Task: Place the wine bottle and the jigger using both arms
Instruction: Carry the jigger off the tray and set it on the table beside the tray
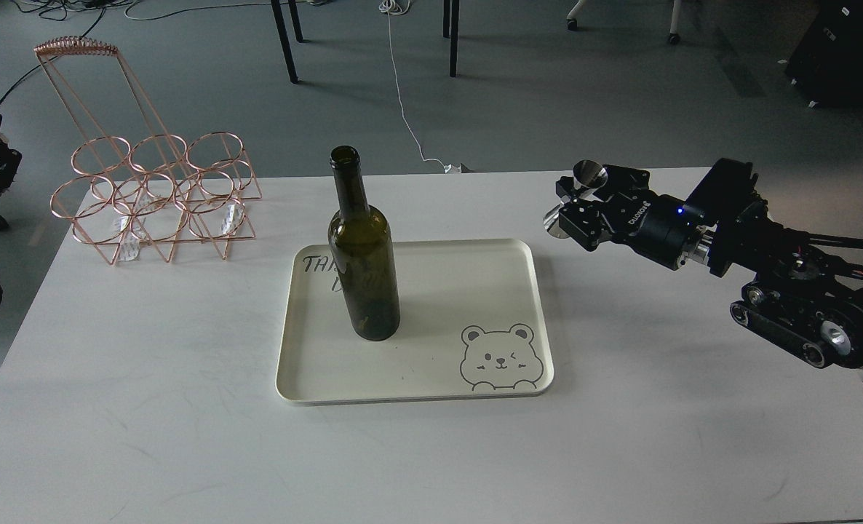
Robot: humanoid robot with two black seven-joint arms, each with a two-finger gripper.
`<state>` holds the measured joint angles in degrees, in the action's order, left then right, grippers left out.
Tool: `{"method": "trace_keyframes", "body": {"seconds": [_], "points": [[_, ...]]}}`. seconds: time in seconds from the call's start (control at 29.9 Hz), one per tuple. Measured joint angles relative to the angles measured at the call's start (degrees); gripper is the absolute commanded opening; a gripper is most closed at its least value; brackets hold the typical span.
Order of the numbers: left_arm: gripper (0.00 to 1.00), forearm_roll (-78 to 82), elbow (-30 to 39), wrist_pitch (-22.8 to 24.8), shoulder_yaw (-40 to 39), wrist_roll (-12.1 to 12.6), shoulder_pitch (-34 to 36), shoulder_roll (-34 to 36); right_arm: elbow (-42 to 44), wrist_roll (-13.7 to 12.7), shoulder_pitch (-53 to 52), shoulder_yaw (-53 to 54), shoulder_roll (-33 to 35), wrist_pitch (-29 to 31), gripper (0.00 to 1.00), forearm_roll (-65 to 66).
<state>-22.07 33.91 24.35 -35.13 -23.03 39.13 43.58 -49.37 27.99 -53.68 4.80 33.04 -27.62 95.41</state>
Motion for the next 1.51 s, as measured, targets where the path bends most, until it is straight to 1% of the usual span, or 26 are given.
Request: {"method": "trace_keyframes", "body": {"seconds": [0.13, 0.23, 0.4, 0.67, 0.9, 1.04, 1.14, 1.27, 1.51], "points": [[0.98, 0.0, 0.0, 0.1, 0.0, 0.0, 0.0, 0.4, 0.0, 0.0, 3.2, 0.3, 4.4, -0.1, 0.12, -6.5], [0.98, 0.0, 0.0, 0.1, 0.1, 0.0, 0.0, 0.5, 0.5, 0.0, 6.5, 0.5, 7.3, -0.3, 0.12, -8.9], [0.98, 0.1, 0.0, 0.2, 0.1, 0.0, 0.0, 0.6, 1.0, 0.0, 12.1, 0.6, 9.3, -0.4, 0.12, -12.8], [0.98, 0.2, 0.1, 0.0, 0.1, 0.0, 0.0, 0.4, 5.0, 0.0, 15.9, 0.5, 8.6, -0.4, 0.12, -17.4], [0.98, 0.2, 0.1, 0.0, 0.1, 0.0, 0.0, 0.4, 7.1, 0.0, 16.4, 0.5, 4.7, -0.4, 0.14, -17.9], [0.98, 0.2, 0.1, 0.0, 0.1, 0.0, 0.1, 0.4, 7.5, 0.0, 16.3, 0.3, 3.7, -0.4, 0.15, -17.9], [0.98, 0.2, 0.1, 0.1, 0.1, 0.0, 0.1, 0.5, 7.6, 0.0, 16.3, 0.1, 3.6, -0.4, 0.17, -17.9], [0.98, 0.2, 0.1, 0.0, 0.1, -0.1, 0.1, 0.5, 7.5, 0.0, 16.5, -0.2, 3.6, -0.4, 0.26, -17.9], [0.98, 0.2, 0.1, -0.1, 0.1, -0.1, 0.1, 0.4, 7.5, 0.0, 16.9, -0.4, 3.6, -0.4, 0.27, -17.9]]}}
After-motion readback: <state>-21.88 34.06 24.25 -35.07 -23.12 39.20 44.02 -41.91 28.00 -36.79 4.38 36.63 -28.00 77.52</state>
